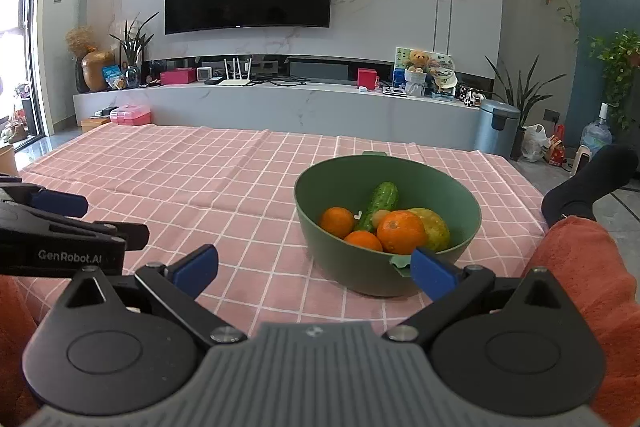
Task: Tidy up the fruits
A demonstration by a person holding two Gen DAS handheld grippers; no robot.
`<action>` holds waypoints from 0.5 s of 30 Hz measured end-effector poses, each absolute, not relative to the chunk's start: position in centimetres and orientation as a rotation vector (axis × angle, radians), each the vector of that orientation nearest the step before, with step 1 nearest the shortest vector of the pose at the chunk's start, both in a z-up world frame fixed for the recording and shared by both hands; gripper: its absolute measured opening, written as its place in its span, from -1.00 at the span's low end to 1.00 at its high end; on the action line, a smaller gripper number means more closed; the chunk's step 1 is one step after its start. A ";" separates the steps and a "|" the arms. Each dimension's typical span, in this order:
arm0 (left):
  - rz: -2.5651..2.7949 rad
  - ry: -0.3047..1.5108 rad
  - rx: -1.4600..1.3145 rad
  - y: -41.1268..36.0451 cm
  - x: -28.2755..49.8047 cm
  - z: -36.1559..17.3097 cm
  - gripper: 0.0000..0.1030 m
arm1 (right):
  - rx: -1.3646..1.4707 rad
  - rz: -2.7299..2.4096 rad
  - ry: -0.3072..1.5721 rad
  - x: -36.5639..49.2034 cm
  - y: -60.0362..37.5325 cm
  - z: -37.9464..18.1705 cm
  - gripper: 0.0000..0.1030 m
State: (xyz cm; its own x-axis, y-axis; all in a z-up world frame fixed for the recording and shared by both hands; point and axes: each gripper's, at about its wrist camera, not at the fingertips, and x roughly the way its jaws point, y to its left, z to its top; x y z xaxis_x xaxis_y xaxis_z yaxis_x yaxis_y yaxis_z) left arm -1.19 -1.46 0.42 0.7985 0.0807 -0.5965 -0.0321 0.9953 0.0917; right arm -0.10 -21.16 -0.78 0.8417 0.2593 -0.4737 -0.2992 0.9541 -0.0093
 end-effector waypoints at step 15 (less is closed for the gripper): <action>0.059 0.651 0.075 -1.3 -1.1 0.5 0.67 | -0.086 0.312 0.486 -0.1 -21.1 -1.0 0.91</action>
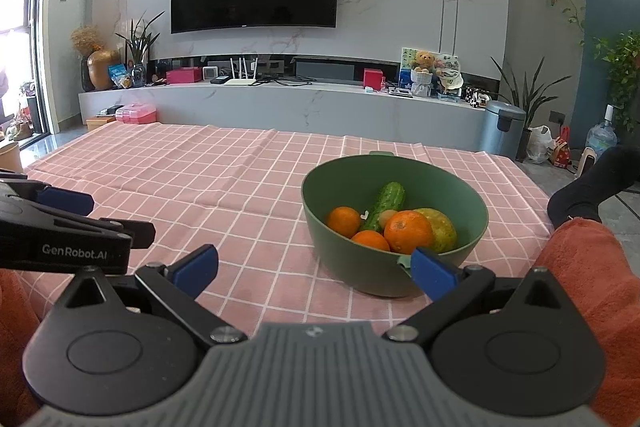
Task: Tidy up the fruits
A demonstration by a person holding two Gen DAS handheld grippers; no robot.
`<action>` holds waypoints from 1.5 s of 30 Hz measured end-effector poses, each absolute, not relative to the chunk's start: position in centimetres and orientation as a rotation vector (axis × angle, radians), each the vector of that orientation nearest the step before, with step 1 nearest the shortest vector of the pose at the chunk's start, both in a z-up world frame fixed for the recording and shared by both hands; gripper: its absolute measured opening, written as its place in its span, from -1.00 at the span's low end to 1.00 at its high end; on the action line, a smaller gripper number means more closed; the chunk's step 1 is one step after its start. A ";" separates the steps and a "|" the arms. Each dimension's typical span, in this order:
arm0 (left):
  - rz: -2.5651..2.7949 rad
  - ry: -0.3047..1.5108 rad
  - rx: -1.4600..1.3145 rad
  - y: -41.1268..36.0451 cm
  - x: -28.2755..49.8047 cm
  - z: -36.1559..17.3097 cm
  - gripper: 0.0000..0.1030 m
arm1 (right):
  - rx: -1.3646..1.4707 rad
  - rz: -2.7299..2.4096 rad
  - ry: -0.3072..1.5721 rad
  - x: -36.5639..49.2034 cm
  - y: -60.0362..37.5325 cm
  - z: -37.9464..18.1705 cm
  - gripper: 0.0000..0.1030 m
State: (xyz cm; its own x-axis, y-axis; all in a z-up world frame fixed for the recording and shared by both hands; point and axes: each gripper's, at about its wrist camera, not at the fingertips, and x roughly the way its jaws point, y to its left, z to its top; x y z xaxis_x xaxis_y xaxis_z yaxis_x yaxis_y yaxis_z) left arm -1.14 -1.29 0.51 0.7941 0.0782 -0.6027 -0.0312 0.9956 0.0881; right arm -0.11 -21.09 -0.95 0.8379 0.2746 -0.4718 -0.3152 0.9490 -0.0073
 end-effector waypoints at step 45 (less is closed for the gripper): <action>0.064 0.653 0.066 -0.6 -1.2 0.4 0.67 | -0.073 0.330 0.499 0.0 -21.0 -1.4 0.91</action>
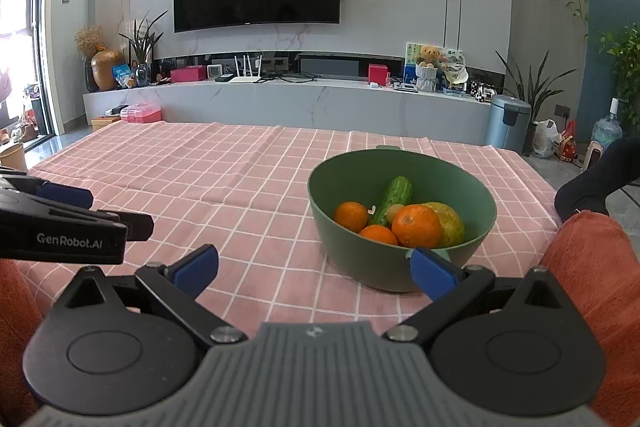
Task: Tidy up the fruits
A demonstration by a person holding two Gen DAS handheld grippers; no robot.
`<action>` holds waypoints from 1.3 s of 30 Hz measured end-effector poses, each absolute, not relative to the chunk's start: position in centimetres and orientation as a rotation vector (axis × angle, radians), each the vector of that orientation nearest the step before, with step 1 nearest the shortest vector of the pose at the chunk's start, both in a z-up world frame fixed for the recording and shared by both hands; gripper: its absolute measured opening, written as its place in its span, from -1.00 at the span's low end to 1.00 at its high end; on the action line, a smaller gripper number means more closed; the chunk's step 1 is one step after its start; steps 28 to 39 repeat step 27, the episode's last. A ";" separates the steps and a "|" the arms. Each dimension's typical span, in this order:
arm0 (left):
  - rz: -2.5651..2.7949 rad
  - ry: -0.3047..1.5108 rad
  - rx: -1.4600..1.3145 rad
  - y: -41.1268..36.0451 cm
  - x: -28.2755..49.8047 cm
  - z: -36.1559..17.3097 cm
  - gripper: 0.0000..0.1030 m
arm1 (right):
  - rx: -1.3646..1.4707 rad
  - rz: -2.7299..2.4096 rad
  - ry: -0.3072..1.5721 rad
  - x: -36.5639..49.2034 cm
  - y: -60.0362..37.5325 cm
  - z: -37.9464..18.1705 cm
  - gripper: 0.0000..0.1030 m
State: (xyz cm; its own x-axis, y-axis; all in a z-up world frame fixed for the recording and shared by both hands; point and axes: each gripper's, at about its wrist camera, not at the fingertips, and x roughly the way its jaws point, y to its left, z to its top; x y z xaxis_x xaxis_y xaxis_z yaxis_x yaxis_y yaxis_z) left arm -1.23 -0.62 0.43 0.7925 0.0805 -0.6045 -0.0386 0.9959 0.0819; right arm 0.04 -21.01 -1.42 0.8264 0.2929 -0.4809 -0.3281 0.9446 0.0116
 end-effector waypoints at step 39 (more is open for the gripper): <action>0.075 0.637 0.065 -0.9 -1.5 1.3 0.68 | -0.058 0.337 0.526 0.2 -21.0 -1.6 0.91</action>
